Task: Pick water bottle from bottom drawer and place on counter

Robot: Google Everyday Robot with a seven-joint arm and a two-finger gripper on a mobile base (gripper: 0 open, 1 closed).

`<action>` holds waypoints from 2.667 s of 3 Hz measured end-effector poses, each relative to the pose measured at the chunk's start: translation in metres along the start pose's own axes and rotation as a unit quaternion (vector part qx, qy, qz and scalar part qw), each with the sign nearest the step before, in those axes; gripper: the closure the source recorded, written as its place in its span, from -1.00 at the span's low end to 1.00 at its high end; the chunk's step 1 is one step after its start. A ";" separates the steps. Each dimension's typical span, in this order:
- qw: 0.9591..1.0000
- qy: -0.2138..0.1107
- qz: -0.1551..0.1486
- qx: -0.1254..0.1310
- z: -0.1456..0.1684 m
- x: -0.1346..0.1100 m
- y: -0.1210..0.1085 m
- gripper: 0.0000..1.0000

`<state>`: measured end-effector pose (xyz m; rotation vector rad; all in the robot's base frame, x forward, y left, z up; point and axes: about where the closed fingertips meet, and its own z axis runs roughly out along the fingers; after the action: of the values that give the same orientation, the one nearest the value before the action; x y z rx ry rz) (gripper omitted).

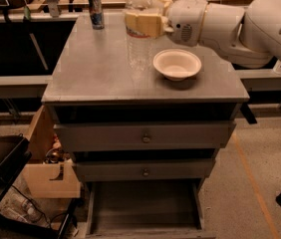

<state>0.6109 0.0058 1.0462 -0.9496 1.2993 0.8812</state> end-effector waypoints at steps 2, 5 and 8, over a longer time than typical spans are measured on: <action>0.999 -0.011 0.046 -0.027 0.063 0.017 -0.054 1.00; 0.995 0.007 0.060 -0.082 0.135 0.041 -0.043 1.00; 0.996 0.034 0.007 -0.081 0.178 0.078 -0.059 1.00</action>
Offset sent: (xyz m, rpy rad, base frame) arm 0.1090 0.0612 -0.0297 0.0877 0.1298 0.1321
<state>0.7373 0.1498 0.9779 -1.1077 1.3082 0.9830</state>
